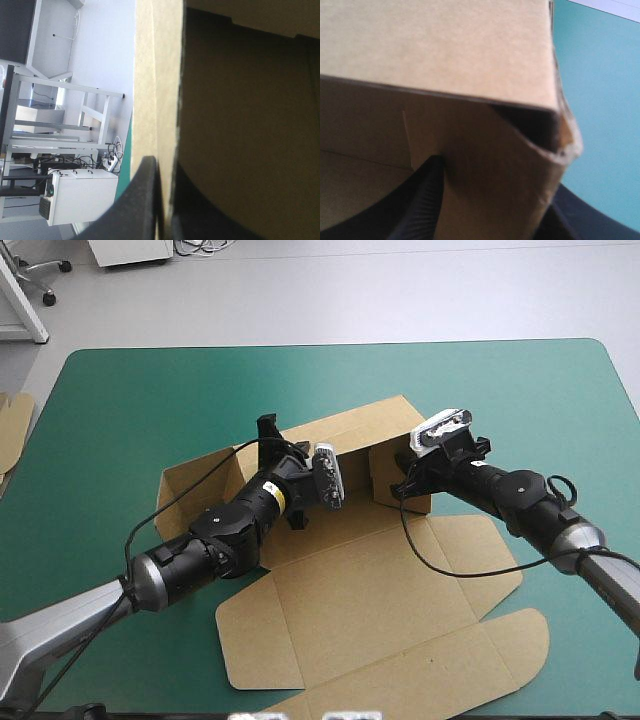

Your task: Fold the box

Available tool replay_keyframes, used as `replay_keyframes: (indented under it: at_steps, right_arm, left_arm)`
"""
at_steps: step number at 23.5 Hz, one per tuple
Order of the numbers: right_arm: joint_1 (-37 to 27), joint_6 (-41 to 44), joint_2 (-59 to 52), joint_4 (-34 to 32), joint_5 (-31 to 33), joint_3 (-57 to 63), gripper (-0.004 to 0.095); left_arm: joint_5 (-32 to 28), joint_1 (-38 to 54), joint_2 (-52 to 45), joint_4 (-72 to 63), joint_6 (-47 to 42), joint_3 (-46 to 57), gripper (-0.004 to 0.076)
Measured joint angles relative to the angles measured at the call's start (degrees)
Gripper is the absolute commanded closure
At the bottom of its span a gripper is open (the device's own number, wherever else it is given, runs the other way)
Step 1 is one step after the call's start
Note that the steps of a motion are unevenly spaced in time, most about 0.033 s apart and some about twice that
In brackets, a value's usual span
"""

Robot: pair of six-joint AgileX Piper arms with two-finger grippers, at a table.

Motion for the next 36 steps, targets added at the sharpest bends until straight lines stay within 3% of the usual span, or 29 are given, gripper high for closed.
replay_keyframes:
  at_steps: [4, 8, 21, 23, 27, 31, 36]
  right_arm:
    - [1.99, -1.21, 0.35, 1.23, -3.39, 0.0, 0.0562]
    - [3.07, -1.32, 0.39, 1.71, -6.16, 0.07, 0.0947]
    - [3.07, -0.19, 0.46, 3.1, -7.71, 0.18, 0.0926]
    - [3.07, -0.19, 0.46, 3.1, -7.64, 0.18, 0.0926]
    - [3.07, -0.19, 0.46, 3.1, -7.36, 0.18, 0.0926]
    - [3.58, -0.19, 0.46, 2.97, -5.16, 0.18, 0.0926]
    - [3.64, -0.19, 0.46, 2.73, -4.01, 0.18, 0.0926]
  left_arm:
    - [0.5, 0.0, 0.34, 1.74, -2.1, 0.0, 0.0738]
    - [0.68, 0.0, 0.34, 1.89, -2.42, -0.04, 0.0738]
    - [1.23, 0.0, 0.37, 2.92, -3.81, -0.04, 0.0733]
    - [1.3, 0.0, 0.37, 3.21, -4.12, -0.04, 0.0675]
    - [0.88, 0.0, 0.25, 2.0, -5.07, 0.06, 0.0381]
    - [-0.22, -2.6, -0.37, -0.29, -5.62, 0.43, 0.0363]
    - [2.8, -8.61, -0.62, -0.24, -5.62, 0.43, 0.0363]
